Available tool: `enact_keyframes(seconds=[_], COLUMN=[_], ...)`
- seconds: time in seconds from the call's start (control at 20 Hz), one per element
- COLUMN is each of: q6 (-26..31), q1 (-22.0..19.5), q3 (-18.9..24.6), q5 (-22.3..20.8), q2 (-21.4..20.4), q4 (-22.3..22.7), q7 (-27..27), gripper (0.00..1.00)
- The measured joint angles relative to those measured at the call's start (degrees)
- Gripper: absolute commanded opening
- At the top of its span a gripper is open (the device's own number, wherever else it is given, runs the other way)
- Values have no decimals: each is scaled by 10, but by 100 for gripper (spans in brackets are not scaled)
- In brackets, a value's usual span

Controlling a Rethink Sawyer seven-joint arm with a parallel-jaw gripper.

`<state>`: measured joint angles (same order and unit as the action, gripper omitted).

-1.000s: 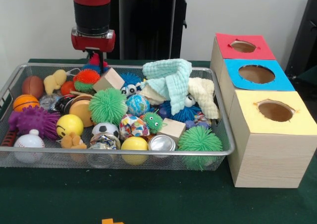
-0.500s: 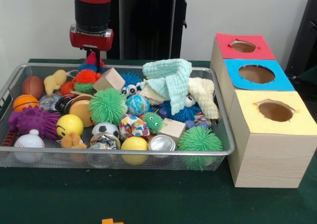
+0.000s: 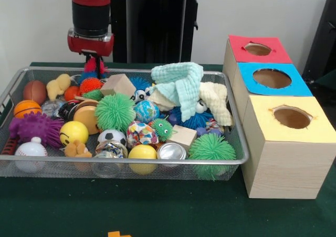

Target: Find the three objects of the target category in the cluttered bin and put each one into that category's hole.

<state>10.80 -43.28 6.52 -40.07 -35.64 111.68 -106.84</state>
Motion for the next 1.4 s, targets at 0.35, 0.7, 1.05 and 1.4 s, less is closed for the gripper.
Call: enact_keyframes(seconds=[0.35, 0.7, 1.05, 1.4], q6=[34, 92, 116, 116], q1=[-78, -151, -189, -190], q3=[29, 64, 84, 87], q5=[21, 23, 23, 22], q2=[-23, -45, -54, -52], q4=[2, 2, 2, 2], q7=[0, 0, 0, 0], gripper=[0, 0, 0, 0])
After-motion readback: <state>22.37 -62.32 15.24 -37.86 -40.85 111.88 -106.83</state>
